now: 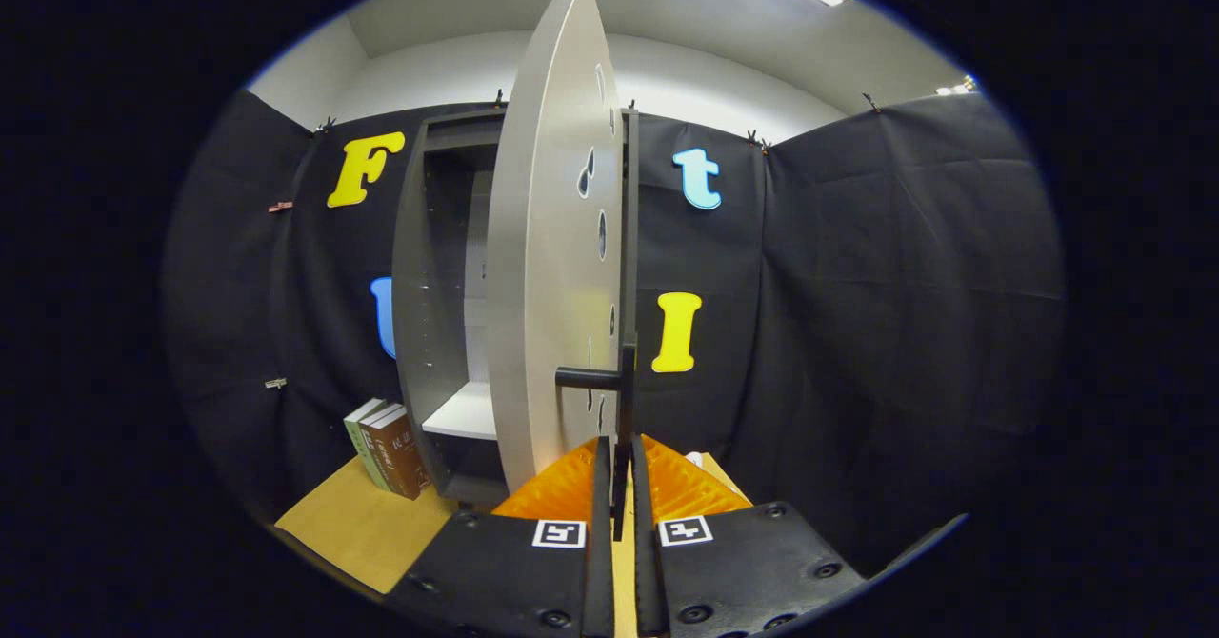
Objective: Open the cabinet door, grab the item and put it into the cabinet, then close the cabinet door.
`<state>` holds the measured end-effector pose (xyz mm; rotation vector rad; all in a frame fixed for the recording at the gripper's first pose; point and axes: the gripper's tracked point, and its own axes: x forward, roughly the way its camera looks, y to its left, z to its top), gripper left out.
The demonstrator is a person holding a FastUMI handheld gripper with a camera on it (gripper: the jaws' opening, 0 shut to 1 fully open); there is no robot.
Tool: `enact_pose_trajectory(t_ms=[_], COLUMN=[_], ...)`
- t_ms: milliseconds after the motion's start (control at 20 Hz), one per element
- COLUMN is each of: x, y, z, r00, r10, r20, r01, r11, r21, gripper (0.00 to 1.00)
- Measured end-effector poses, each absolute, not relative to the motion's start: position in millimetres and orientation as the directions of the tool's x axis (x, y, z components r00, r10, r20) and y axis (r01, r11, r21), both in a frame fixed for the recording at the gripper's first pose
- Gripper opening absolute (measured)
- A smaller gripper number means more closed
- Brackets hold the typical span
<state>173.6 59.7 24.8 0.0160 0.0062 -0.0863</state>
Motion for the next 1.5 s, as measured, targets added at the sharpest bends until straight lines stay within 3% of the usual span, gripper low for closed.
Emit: enact_pose_trajectory(t_ms=[500, 650, 750, 1000, 1100, 1350, 1500], x=[166, 166, 164, 159, 162, 153, 139], y=[24, 27, 27, 32, 40, 79, 100], z=[27, 29, 31, 36, 37, 10, -21], r00=[0.967, 0.969, 0.964, 0.97, 0.977, 0.998, 0.982], r10=[-0.255, -0.247, -0.266, -0.236, -0.201, -0.046, 0.029], r20=[0.015, 0.02, 0.031, 0.064, 0.07, -0.043, -0.186], r01=[0.255, 0.246, 0.264, 0.233, 0.197, 0.048, -0.018], r11=[0.967, 0.968, 0.963, 0.971, 0.979, 0.997, 0.998], r21=[0.008, 0.044, 0.058, 0.056, 0.056, 0.056, 0.06], gripper=[0.09, 0.15, 0.31, 0.99, 0.99, 0.98, 0.98])
